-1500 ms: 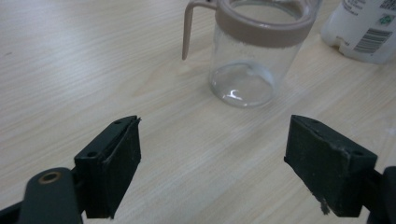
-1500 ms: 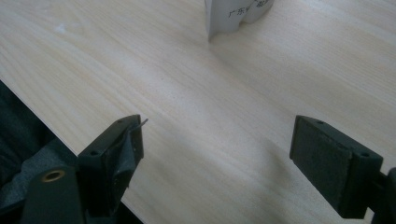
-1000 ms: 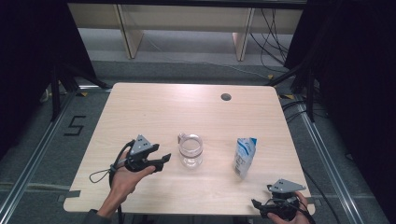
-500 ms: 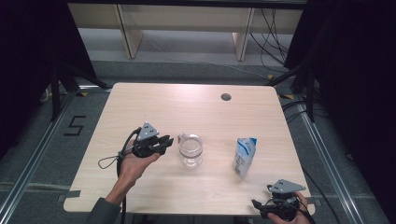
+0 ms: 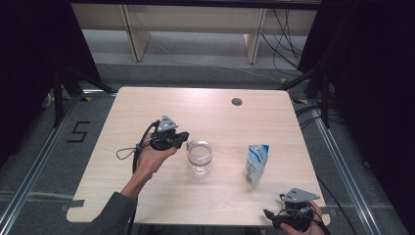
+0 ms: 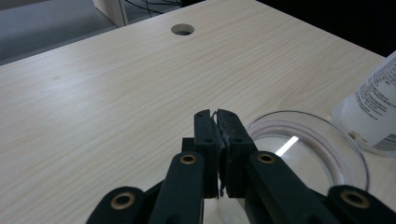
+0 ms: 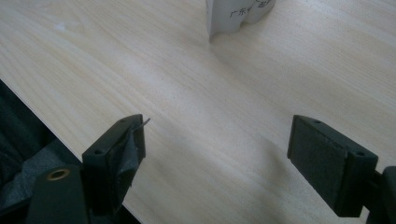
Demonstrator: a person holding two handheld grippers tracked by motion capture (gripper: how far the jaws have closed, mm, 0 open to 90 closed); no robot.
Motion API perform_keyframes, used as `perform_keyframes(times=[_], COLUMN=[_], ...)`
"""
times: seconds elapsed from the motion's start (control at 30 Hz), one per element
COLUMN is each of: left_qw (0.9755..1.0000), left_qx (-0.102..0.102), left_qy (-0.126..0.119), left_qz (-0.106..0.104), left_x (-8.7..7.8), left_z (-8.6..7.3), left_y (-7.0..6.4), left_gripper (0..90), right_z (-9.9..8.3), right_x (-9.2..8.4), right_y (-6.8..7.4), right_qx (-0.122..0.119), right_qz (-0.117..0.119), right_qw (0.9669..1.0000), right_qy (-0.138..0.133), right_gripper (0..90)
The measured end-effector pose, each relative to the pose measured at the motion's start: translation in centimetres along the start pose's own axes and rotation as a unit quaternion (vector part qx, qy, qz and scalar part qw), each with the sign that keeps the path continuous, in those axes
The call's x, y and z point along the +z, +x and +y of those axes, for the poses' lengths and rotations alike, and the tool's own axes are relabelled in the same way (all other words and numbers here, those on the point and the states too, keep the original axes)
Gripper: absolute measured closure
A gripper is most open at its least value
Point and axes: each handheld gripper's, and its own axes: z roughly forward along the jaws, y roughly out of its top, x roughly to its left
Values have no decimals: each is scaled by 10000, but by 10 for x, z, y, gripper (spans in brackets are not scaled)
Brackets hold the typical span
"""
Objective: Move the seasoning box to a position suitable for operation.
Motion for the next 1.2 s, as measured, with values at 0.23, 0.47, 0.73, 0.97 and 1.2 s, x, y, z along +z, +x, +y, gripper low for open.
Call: perform_keyframes(times=[0.23,0.47,0.73,0.97,1.2], left_qw=[9999,9997,9992,9987,9979], left_qx=[33,-20,-53,24,-8], left_qy=[151,224,389,511,636], left_qz=[-31,-21,-47,-51,-106], left_x=[17,27,31,28,17], left_z=[3,7,6,6,0], left_y=[3,1,2,5,9], left_gripper=[868,869,868,864,860], right_z=[0,0,-1,-1,-1], right_x=[0,1,1,1,1], right_y=[-2,-2,-1,-2,-1], right_qx=[-116,-103,-75,-107,-70], right_qz=[-10,-2,-1,-9,-7], right_qw=[9999,9999,10000,9999,10000], right_qy=[6,20,32,40,45], right_gripper=[199,200,200,200,202])
